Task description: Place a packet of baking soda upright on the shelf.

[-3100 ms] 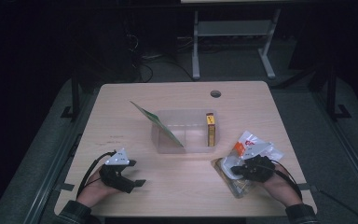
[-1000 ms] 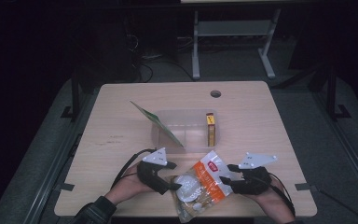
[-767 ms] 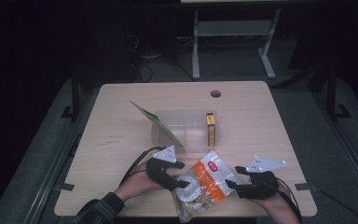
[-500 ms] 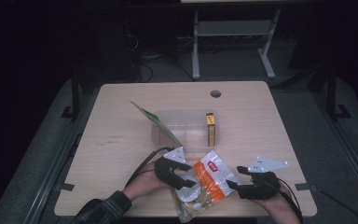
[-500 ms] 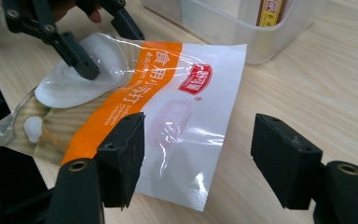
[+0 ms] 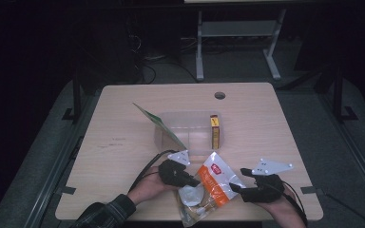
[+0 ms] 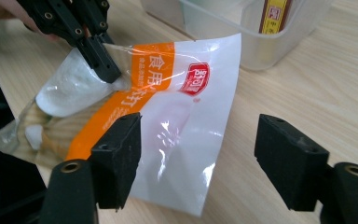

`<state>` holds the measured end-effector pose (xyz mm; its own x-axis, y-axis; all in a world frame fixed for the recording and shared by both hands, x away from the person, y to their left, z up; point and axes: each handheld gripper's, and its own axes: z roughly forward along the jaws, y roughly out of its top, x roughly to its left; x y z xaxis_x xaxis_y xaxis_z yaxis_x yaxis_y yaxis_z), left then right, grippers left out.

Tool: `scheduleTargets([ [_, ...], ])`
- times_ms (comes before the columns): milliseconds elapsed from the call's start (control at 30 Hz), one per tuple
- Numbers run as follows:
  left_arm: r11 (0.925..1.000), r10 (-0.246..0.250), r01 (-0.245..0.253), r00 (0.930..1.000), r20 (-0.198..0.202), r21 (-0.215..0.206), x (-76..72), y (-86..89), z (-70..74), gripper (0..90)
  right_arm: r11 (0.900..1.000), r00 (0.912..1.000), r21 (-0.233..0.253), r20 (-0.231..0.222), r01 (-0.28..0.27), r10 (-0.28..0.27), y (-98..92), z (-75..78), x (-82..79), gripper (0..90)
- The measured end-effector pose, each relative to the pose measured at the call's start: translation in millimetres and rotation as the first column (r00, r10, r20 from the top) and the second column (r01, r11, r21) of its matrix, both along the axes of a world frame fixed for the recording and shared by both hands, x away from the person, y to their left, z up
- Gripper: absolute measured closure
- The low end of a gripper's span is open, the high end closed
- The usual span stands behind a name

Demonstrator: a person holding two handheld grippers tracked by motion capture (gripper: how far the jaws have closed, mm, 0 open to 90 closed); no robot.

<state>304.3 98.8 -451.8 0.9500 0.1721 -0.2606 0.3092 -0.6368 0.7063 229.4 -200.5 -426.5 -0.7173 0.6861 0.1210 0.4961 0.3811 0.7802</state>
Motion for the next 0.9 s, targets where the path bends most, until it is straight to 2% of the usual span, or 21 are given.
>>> scheduleTargets([
  [67,1.0000,-0.007,0.007,0.9995,0.030,0.002,-3.0,1.0,4.6,89.2,1.000,1.0000,0.016,0.005,-0.008,0.008,-0.2,0.5,0.7,28.6],
  [133,0.9998,-0.007,0.008,0.9986,0.053,-0.021,-6.7,2.1,9.4,89.5,0.999,0.9999,0.033,0.010,-0.010,0.010,-0.6,1.0,0.9,27.7],
  [233,0.9986,-0.007,0.011,0.9978,0.066,-0.052,-10.6,3.3,14.7,89.7,0.998,0.9999,0.057,0.005,-0.011,0.011,-0.7,2.0,1.2,26.0],
  [300,0.9982,-0.012,0.017,0.9956,0.093,-0.058,-12.5,4.9,18.5,89.8,0.998,0.9999,0.067,0.004,-0.014,0.014,-0.7,2.1,1.6,25.4],
  [400,0.9963,0.013,-0.002,0.9923,0.123,-0.086,-14.5,8.6,25.3,89.8,0.997,0.9998,0.081,0.002,-0.020,0.020,-0.2,2.3,1.9,24.5],
  [567,0.9877,0.068,-0.041,0.9820,0.176,-0.151,-12.2,20.2,37.9,89.9,0.996,0.9995,0.089,0.009,-0.031,0.031,2.3,3.1,3.9,23.8],
  [733,0.9765,0.127,-0.087,0.9722,0.197,-0.197,-9.7,33.1,48.2,90.0,0.993,0.9989,0.110,0.007,-0.046,0.046,5.9,4.0,6.8,23.5],
  [900,0.9658,0.167,-0.116,0.9629,0.212,-0.232,-9.4,42.6,55.6,90.0,0.987,0.9983,0.153,0.009,-0.058,0.057,9.3,4.5,11.7,23.2],
])
